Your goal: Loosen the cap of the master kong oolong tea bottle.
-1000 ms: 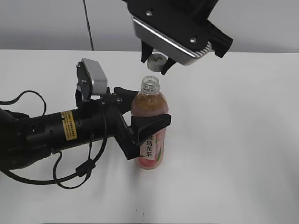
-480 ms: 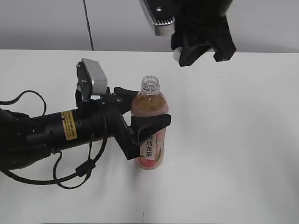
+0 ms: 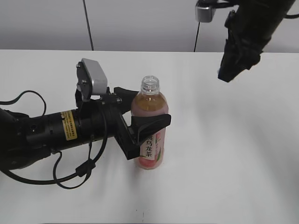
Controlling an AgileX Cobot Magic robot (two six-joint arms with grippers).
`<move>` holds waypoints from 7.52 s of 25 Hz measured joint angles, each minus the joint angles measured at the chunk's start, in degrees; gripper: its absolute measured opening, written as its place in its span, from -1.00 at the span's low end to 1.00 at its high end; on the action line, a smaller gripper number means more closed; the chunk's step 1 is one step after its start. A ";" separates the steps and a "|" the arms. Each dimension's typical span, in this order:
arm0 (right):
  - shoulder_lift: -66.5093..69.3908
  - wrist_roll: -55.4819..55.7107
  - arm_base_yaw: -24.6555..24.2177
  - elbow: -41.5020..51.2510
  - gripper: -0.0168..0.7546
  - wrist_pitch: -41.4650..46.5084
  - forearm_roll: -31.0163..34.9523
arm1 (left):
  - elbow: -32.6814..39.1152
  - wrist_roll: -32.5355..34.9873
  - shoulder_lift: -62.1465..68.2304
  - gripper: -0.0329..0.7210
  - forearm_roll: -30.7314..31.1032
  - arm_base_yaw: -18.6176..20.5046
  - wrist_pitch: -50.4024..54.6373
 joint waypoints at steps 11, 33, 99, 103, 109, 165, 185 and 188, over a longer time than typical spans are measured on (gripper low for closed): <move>0.00 25.37 -1.18 17.18 -0.26 -1.61 -6.66 | 0.00 0.00 0.00 0.32 -0.30 0.00 0.00; 0.11 40.41 -1.24 34.34 0.30 -27.70 -14.03 | 0.00 0.00 0.00 0.32 -0.37 0.00 0.00; -97.95 53.76 -1.24 61.92 0.42 -7.06 -9.01 | 0.00 0.00 0.00 0.62 -0.61 0.00 0.15; -97.95 53.76 -1.24 61.92 0.42 -7.06 -9.01 | 0.00 0.00 0.00 0.63 -0.61 0.00 0.15; -97.95 53.76 -1.24 61.92 0.42 -7.06 -9.01 | 0.00 0.00 0.00 0.68 -0.61 0.00 0.15; -98.00 53.76 -1.24 61.92 0.42 -7.06 -9.01 | 0.34 -32.34 -52.21 0.64 8.19 0.00 37.02; -98.00 53.76 -1.24 61.92 0.42 -7.06 -9.01 | 3.98 9.88 -88.51 0.63 -40.73 -0.10 84.04; -98.00 53.76 -1.24 61.92 0.42 -7.06 -9.01 | 3.31 18.00 -93.08 0.63 -46.94 -0.10 96.17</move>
